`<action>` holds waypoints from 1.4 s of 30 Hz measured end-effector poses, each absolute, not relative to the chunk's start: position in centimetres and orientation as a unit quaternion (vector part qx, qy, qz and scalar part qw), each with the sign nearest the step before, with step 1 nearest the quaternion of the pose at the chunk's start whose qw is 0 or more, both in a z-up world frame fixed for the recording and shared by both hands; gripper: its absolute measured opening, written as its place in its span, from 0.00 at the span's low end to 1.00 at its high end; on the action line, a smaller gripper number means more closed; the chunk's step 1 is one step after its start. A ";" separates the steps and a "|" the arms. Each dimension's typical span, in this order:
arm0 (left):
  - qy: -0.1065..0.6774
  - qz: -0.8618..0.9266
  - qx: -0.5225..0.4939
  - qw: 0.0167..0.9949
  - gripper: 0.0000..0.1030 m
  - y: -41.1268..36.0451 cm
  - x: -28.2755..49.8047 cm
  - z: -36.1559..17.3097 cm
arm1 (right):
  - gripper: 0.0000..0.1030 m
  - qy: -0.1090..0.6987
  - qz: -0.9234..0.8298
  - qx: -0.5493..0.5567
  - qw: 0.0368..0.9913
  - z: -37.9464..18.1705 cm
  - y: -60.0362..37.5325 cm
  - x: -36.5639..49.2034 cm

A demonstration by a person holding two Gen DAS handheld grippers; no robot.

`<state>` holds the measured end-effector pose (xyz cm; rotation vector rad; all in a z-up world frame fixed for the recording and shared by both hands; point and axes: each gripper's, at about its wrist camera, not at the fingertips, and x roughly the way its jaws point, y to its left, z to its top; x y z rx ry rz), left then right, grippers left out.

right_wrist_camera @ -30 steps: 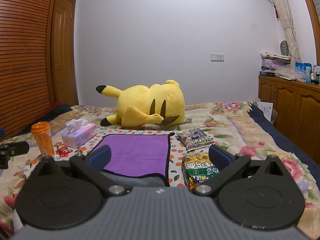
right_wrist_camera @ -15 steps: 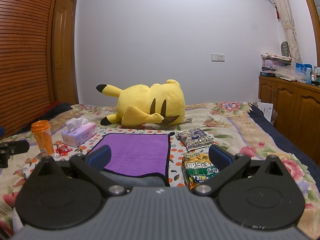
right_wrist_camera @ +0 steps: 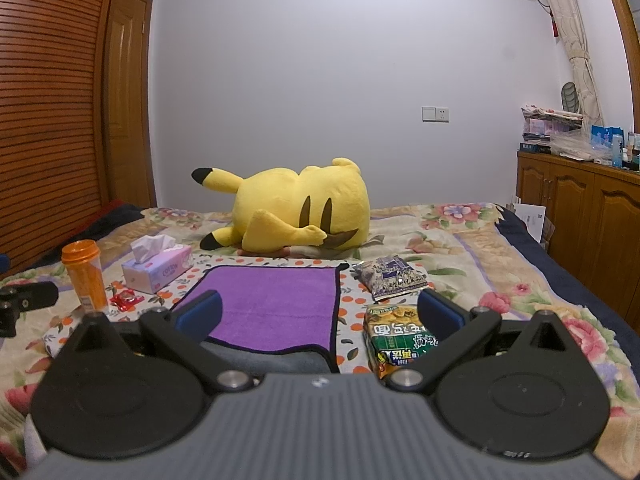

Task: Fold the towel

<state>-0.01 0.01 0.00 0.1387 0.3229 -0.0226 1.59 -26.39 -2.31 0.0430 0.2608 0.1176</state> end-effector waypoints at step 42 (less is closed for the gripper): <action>0.203 -0.009 0.081 0.976 1.00 -0.1 2.0 -1.1 | 1.00 0.159 0.070 0.017 0.985 -3.2 -25.7 3.5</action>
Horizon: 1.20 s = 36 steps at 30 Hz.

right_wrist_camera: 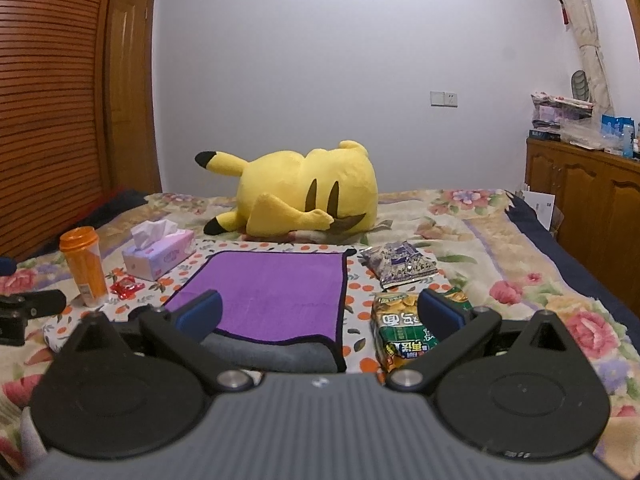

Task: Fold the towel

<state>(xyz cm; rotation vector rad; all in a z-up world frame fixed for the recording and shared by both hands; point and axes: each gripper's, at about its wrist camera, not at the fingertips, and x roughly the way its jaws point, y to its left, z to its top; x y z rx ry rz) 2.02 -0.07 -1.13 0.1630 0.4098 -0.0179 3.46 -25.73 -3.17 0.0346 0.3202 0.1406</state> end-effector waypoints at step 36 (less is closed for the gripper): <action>0.279 -0.031 0.091 0.956 1.00 0.9 10.5 -4.4 | 1.00 0.243 0.103 -0.033 0.964 -5.5 -25.0 11.3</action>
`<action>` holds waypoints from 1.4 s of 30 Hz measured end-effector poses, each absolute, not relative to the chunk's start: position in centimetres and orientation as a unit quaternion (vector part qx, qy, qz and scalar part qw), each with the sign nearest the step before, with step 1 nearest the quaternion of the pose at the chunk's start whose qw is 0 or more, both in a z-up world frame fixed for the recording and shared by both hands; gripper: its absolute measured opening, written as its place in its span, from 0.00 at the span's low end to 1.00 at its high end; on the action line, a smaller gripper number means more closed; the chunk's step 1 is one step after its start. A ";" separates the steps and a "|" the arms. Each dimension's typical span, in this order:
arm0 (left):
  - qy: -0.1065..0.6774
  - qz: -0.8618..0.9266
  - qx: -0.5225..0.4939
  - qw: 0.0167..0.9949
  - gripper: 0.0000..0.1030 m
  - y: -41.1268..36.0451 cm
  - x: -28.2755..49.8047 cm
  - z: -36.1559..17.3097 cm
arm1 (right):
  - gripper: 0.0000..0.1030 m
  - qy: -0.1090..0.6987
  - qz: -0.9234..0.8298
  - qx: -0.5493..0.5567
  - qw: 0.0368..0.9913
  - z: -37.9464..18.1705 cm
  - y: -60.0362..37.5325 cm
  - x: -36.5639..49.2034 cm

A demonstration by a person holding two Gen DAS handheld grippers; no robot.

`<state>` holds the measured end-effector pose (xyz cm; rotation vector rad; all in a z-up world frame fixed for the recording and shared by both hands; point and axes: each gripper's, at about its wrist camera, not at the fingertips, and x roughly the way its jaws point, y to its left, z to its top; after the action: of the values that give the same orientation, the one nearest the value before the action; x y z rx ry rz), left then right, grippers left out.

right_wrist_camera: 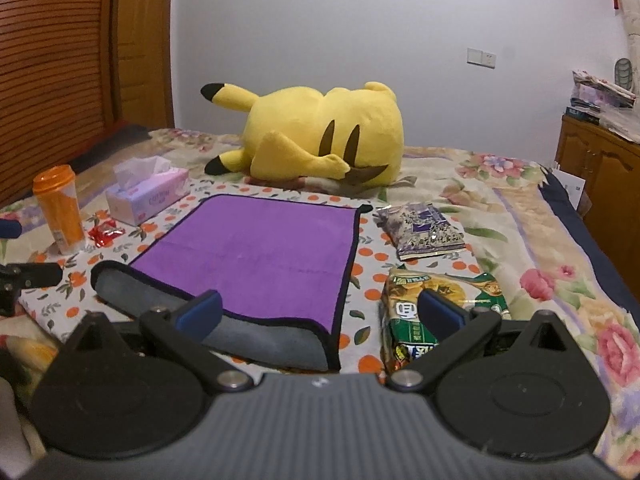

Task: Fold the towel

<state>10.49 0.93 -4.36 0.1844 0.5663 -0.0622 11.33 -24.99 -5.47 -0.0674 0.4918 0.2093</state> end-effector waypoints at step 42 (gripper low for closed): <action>0.342 -0.054 0.106 0.932 0.80 3.8 18.7 -8.7 | 1.00 0.299 0.133 -0.064 0.943 -8.4 -23.8 17.8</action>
<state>18.75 3.80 -8.72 0.2166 0.7002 -0.1115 17.82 -23.77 -8.39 -0.1299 0.6100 0.2703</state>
